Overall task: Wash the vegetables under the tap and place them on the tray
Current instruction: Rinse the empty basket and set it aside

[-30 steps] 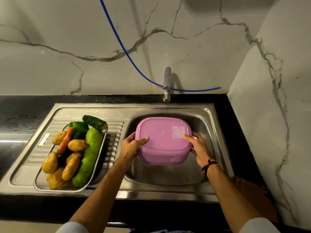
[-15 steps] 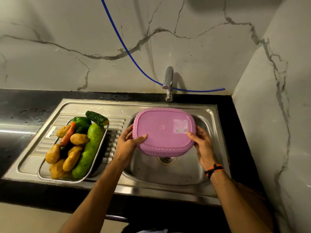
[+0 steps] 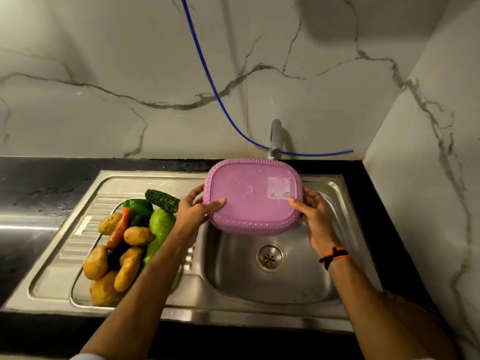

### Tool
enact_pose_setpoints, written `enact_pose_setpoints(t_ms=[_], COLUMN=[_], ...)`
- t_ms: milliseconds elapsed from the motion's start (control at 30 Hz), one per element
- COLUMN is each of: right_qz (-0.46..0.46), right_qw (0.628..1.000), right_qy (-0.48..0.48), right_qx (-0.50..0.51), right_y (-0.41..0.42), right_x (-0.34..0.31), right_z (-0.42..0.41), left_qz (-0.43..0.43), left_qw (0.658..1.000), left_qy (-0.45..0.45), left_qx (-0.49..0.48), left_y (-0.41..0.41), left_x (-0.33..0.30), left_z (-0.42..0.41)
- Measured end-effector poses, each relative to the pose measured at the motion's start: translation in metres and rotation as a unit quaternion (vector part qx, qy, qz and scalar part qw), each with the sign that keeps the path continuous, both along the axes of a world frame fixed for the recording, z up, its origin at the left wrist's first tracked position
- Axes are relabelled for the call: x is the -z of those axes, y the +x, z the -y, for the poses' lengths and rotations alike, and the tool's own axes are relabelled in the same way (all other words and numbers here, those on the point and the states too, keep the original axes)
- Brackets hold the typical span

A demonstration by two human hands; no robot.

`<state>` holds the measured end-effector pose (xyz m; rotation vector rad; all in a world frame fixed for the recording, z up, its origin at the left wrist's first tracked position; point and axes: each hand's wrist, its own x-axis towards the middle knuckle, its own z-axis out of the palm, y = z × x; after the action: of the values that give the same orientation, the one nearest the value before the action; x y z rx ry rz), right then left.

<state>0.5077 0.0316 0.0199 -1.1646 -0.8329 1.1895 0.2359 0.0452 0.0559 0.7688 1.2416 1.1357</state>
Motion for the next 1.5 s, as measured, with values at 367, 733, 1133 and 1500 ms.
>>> enact_pose_setpoints(t_ms=[367, 733, 1133, 1500], right_qz=[0.006, 0.012, 0.018, 0.015], right_qw=[0.998, 0.999, 0.996, 0.995], right_qy=[0.056, -0.034, -0.092, -0.1], right_qx=[0.012, 0.006, 0.007, 0.005], right_y=[-0.134, -0.229, -0.274, -0.277], right_x=[-0.047, -0.028, 0.011, 0.024], right_z=[-0.059, -0.156, -0.202, -0.213], left_qz=[-0.012, -0.003, 0.026, 0.025], left_qw=[0.999, 1.0, 0.999, 0.999], left_qy=[0.047, 0.007, -0.01, -0.013], left_qx=[0.005, -0.012, -0.038, -0.019], left_y=[-0.128, -0.222, -0.265, -0.271], left_x=[-0.039, -0.012, 0.037, 0.046], left_z=[-0.087, -0.165, -0.205, -0.213])
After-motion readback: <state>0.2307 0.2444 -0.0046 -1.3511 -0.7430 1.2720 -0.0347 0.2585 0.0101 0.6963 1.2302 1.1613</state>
